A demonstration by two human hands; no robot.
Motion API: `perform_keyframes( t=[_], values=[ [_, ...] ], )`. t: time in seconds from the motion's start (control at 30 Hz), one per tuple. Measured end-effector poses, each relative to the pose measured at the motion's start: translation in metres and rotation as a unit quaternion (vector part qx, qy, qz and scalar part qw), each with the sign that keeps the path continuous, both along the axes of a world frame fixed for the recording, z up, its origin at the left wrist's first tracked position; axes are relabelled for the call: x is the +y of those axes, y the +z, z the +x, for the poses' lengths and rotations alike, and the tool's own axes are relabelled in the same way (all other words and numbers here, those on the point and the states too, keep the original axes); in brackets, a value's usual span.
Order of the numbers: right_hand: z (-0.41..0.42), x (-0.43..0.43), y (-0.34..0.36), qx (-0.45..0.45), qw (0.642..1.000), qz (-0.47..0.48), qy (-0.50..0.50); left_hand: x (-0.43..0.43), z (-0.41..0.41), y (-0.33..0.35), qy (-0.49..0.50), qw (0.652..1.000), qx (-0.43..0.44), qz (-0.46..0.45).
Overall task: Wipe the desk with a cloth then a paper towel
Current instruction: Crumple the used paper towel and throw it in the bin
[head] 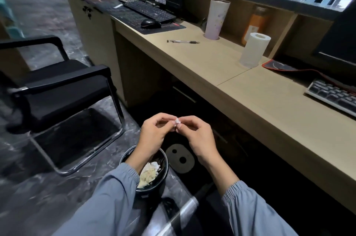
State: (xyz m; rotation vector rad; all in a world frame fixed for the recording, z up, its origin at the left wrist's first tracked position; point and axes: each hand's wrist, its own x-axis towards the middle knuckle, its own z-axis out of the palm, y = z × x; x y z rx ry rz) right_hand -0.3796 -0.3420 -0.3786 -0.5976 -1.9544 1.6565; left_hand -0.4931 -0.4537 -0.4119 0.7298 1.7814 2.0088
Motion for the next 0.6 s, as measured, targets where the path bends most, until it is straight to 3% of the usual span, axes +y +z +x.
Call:
perform_keyframes(
  t=[0.17, 0.33, 0.6],
  values=[
    [-0.029, -0.016, -0.032, -0.053, 0.997, 0.008, 0.055, -0.028, -0.020, -0.029, 0.078, 0.996, 0.011, -0.042],
    [-0.043, -0.027, -0.086, -0.194, 0.978, 0.012, 0.076, -0.052, -0.043, -0.089, 0.109, 0.978, 0.001, -0.179],
    [-0.023, -0.049, -0.128, -0.257, 0.963, -0.025, 0.080, -0.090, -0.036, -0.153, 0.133, 0.956, -0.108, -0.240]
  ],
)
